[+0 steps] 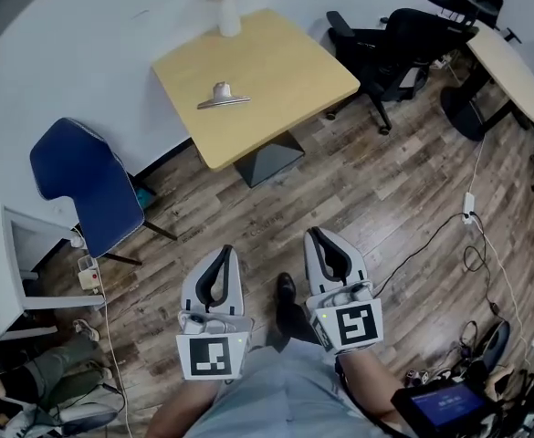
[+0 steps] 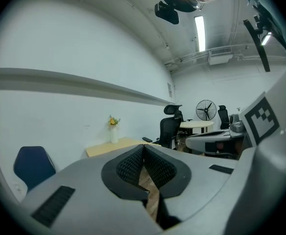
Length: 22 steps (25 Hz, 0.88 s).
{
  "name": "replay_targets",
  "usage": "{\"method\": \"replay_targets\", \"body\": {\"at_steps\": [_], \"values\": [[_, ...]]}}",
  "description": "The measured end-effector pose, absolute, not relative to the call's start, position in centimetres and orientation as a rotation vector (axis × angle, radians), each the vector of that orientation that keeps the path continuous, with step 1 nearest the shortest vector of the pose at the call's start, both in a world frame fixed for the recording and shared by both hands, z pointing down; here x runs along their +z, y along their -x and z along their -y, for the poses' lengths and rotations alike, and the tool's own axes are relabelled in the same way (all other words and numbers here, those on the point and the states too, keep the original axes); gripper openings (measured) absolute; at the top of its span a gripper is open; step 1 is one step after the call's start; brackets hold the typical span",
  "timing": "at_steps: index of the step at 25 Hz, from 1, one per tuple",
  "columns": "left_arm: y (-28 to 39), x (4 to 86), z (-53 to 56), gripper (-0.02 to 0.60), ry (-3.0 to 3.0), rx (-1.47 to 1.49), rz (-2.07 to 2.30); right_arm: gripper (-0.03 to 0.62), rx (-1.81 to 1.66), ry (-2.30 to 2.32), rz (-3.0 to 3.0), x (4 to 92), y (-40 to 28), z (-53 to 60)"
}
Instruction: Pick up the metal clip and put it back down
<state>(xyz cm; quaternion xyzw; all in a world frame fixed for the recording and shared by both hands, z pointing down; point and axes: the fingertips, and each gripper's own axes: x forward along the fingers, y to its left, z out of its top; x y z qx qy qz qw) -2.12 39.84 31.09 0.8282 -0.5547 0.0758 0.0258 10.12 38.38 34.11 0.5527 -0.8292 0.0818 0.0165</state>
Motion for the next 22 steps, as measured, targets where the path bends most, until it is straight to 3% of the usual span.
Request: {"method": "replay_targets", "body": {"at_steps": [9, 22], "values": [[1.1, 27.1, -32.9, 0.018, -2.57, 0.197, 1.828, 0.049, 0.188, -1.653, 2.682, 30.6, -10.6, -29.8], [6.0, 28.5, -24.7, 0.018, -2.451, 0.178, 1.925, 0.049, 0.194, -1.505, 2.728, 31.9, -5.5, -20.9]]}}
